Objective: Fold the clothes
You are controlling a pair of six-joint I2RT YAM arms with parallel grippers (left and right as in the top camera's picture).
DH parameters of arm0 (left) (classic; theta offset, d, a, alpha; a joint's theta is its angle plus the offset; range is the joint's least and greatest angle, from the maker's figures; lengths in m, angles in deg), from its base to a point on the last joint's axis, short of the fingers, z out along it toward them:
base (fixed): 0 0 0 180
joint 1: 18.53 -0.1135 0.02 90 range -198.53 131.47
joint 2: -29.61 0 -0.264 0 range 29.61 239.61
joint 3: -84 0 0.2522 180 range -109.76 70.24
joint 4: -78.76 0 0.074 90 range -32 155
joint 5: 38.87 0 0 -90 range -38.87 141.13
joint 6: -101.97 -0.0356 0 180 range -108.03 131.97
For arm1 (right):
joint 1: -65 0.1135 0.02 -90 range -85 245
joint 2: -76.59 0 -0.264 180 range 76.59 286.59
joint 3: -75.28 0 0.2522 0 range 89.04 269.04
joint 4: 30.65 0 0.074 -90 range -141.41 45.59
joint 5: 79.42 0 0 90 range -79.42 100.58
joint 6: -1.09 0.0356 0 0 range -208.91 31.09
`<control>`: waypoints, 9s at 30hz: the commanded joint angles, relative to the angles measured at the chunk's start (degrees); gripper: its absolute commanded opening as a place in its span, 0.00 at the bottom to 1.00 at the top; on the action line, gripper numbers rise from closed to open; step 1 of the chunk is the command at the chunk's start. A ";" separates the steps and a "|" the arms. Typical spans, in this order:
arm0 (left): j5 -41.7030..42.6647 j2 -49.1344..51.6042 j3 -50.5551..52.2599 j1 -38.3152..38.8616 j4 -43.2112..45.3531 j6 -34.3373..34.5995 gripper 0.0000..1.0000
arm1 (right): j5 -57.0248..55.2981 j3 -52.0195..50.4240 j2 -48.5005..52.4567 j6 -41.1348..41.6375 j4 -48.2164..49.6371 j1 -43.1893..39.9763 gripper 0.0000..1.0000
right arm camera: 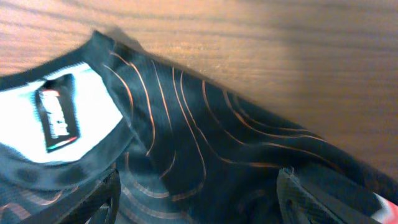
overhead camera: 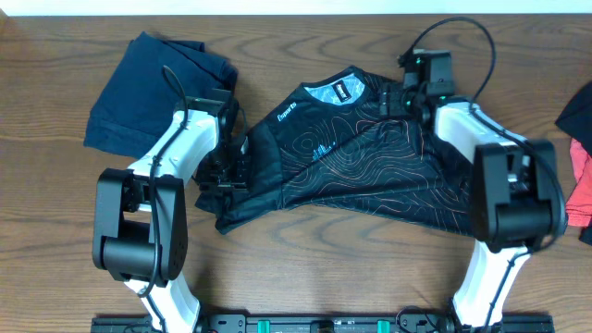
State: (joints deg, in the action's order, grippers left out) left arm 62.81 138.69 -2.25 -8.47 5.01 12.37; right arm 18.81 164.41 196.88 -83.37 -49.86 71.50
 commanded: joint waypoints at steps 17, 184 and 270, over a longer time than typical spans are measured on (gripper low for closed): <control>5.88 -1.03 -0.94 -0.02 0.74 0.72 0.59 | -14.82 0.66 5.64 -6.95 5.33 3.19 0.61; -2.34 -5.57 -2.01 6.97 8.17 -8.28 0.06 | 7.72 0.63 -10.25 6.16 -34.64 0.68 0.66; -2.32 -5.57 -2.01 6.97 8.63 -8.28 0.06 | -12.76 0.59 -9.90 -25.75 -29.20 5.55 0.46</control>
State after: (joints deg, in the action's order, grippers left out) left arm 61.19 132.98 -4.06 -1.45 13.84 3.37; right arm 6.13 165.18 185.03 -108.46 -79.79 77.27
